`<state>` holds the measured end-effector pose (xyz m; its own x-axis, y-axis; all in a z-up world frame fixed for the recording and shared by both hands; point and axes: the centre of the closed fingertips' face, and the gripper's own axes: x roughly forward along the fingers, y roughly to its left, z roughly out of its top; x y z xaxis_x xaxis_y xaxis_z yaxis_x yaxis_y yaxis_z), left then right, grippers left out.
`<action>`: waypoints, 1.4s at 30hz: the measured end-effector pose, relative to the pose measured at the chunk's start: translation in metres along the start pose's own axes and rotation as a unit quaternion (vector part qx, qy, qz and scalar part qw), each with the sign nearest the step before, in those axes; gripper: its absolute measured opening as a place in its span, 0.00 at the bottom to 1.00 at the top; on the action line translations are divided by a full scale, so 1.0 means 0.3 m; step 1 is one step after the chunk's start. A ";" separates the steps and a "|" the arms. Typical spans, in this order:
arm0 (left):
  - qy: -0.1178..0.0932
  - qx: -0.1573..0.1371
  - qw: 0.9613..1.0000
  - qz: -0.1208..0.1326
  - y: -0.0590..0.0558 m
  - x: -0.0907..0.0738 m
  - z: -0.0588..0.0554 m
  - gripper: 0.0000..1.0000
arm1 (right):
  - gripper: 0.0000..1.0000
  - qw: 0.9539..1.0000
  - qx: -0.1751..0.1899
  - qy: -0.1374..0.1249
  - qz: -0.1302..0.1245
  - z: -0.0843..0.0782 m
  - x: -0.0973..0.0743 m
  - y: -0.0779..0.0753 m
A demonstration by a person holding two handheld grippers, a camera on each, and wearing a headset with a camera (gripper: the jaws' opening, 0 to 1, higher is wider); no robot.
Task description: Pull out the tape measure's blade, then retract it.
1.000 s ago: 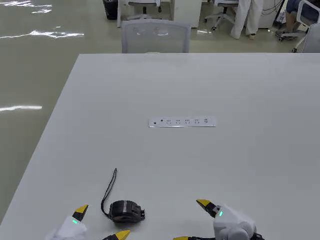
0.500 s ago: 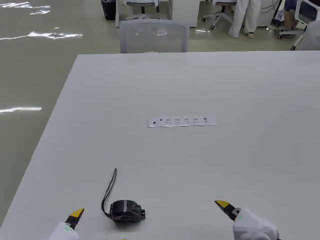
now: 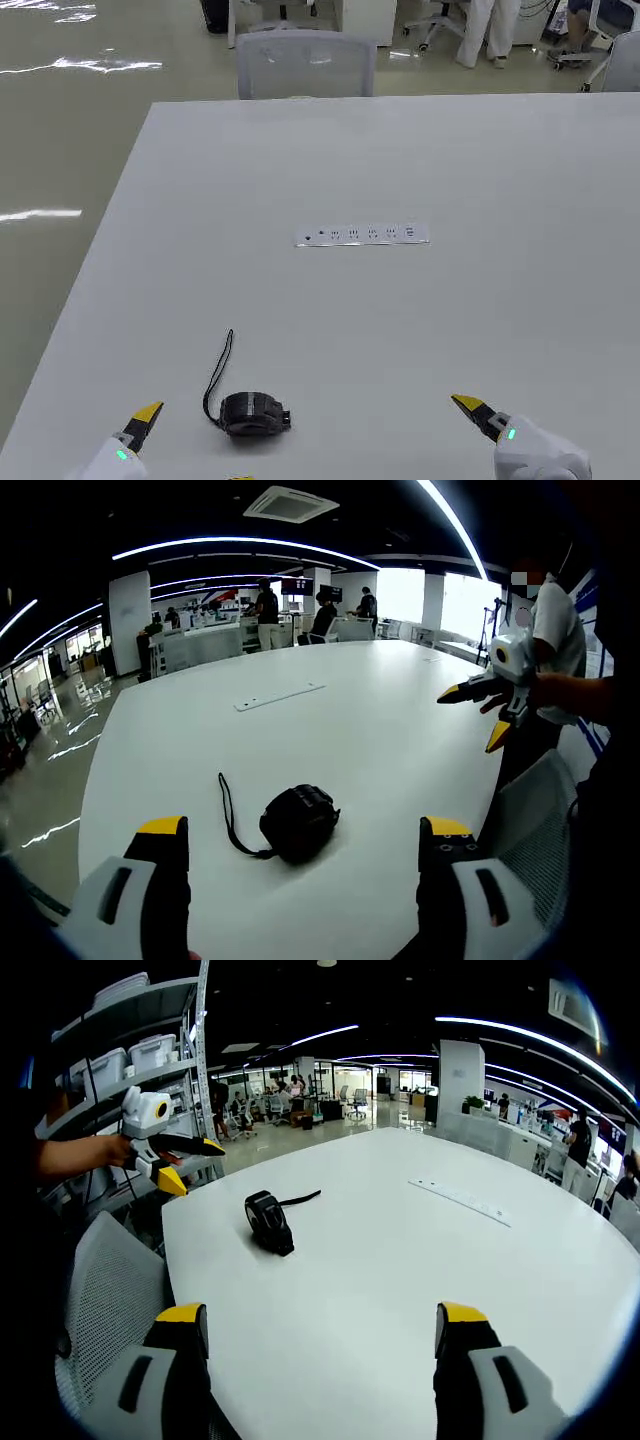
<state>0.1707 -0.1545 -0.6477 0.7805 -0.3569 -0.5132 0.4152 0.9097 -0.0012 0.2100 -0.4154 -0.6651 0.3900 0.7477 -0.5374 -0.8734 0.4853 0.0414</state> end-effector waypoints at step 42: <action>0.031 -0.003 0.999 -0.012 0.012 -0.035 -0.036 0.99 | 0.97 1.000 0.006 -0.005 -0.012 0.009 -0.069 -0.037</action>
<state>0.1588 -0.1453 -0.6514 0.7395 -0.3657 -0.5651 0.4307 0.9023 -0.0203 0.2123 -0.4349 -0.6521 0.4142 0.7399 -0.5301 -0.8602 0.5086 0.0378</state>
